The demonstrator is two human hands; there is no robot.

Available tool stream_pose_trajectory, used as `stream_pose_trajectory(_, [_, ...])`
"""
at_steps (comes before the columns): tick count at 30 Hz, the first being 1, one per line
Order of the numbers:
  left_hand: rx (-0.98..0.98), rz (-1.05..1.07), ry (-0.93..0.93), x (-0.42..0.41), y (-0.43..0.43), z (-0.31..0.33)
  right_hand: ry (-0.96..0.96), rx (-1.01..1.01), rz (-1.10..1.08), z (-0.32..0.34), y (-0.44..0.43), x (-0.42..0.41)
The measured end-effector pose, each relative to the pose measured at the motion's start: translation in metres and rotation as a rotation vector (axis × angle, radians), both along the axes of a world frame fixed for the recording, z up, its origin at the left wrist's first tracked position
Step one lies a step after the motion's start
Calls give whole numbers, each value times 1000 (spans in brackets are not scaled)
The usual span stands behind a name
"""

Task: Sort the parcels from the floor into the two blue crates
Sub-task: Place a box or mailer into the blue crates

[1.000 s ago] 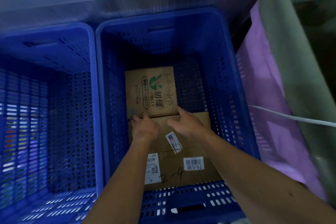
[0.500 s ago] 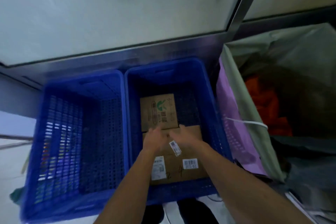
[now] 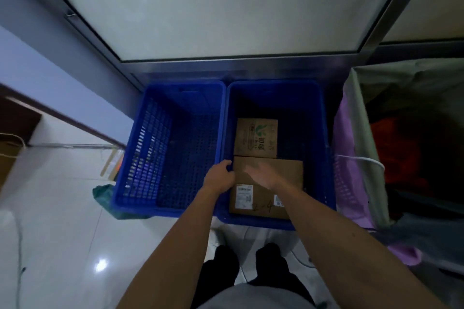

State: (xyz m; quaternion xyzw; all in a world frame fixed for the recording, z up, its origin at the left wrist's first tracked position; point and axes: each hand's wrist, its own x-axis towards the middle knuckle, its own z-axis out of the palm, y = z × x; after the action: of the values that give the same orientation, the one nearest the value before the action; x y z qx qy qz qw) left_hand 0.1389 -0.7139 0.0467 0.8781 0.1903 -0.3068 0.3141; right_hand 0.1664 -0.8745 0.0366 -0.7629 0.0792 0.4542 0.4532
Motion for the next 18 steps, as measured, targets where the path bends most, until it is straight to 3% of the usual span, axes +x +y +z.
stream_pose_trajectory(10, [23,15,-47,-48,96,13,-96,-141,125,18,103,-36])
stream_pose_trajectory(18, [-20,109,-111,-131,235,16,-224,-312,350,22,241,-111])
